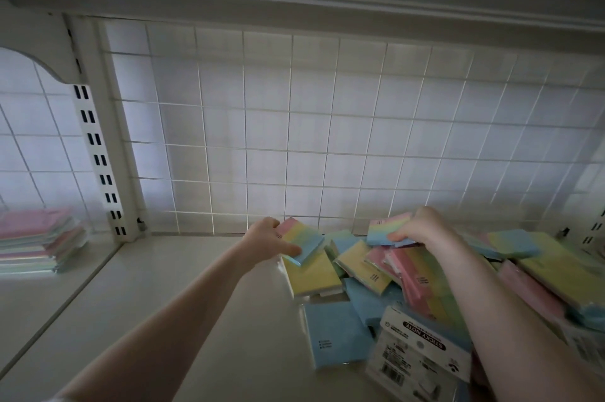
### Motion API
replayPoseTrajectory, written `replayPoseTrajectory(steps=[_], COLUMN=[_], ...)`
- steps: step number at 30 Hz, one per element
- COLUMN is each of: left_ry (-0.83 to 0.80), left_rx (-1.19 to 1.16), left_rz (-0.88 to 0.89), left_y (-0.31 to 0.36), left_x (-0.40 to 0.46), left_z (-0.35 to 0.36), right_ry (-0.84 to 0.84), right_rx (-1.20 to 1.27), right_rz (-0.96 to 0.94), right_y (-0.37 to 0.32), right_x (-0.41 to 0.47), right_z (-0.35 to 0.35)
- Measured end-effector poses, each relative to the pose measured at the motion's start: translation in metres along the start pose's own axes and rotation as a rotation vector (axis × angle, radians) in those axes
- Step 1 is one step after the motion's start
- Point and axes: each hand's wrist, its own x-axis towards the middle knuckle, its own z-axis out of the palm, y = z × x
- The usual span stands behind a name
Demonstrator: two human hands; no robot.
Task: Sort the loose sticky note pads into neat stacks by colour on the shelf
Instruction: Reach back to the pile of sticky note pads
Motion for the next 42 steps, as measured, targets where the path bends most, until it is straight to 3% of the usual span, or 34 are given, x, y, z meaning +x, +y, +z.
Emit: replayPoseTrajectory(steps=[5, 13, 18, 25, 33, 42], left_ry=[-0.032, -0.076, -0.024, 0.085, 0.310, 0.503], left_rx=[-0.043, -0.258, -0.454, -0.665, -0.846, -0.744], left_rz=[0.004, -0.061, -0.067, -0.128, -0.126, -0.140], left_y=[0.000, 0.006, -0.001, -0.026, -0.070, -0.183], left_x=[-0.006, -0.017, -0.032, -0.066, -0.116, -0.195], left_z=[-0.009, -0.029, -0.040, -0.078, -0.153, -0.306], right_ry=[0.051, 0.161, 0.059, -0.076, -0.151, -0.235], right_rx=[0.162, 0.432, 0.664, 0.781, 0.729, 0.768], right_rz=[-0.038, -0.327, -0.376, -0.401, -0.458, -0.454], right_y=[0.005, 0.001, -0.011, -0.044, -0.121, -0.253], right_x=[-0.005, -0.033, -0.054, -0.067, -0.127, -0.245], right_z=[0.000, -0.011, -0.008, 0.019, 0.058, 0.178])
